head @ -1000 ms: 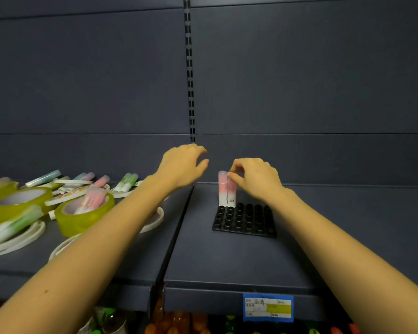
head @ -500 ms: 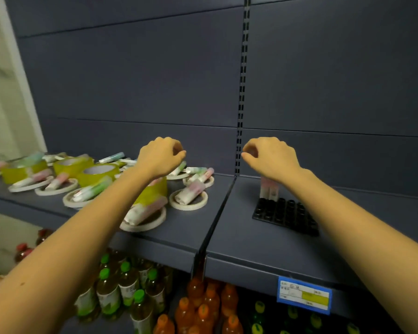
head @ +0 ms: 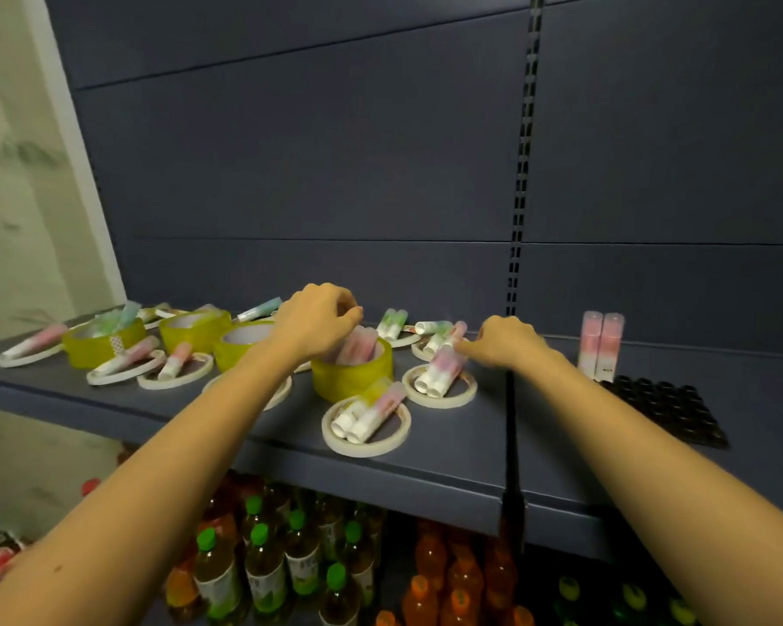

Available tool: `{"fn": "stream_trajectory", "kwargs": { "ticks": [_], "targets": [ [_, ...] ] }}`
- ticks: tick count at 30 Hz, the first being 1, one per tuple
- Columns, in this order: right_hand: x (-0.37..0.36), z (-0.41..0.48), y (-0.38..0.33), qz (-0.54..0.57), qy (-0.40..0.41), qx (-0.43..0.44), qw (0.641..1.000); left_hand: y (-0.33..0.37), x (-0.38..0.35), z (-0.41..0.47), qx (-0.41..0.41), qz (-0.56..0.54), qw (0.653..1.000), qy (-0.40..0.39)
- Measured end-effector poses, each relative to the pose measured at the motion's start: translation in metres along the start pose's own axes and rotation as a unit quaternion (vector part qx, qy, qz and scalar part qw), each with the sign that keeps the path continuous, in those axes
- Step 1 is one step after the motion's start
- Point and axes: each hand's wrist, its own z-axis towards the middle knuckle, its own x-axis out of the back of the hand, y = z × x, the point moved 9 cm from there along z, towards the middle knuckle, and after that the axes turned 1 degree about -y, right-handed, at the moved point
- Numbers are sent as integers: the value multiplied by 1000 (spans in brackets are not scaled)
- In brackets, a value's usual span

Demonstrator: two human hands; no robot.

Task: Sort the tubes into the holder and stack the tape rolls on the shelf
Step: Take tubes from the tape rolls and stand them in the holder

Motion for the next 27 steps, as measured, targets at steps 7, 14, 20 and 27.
{"fn": "stream_trajectory", "kwargs": {
  "ticks": [7, 14, 20, 27],
  "targets": [
    [-34, 6, 3, 102, -38, -97, 989, 13, -26, 15, -97, -31, 994, -27],
    [-26, -3, 4, 331, -13, -130, 935, 38, -50, 17, -167, -69, 982, -51],
    [25, -24, 19, 339, 125, -105, 926, 78, -80, 26, -161, -5, 985, -60],
    [57, -58, 32, 306, 176, -77, 932, 102, -114, 33, -162, 24, 978, -126]
  ]
}}
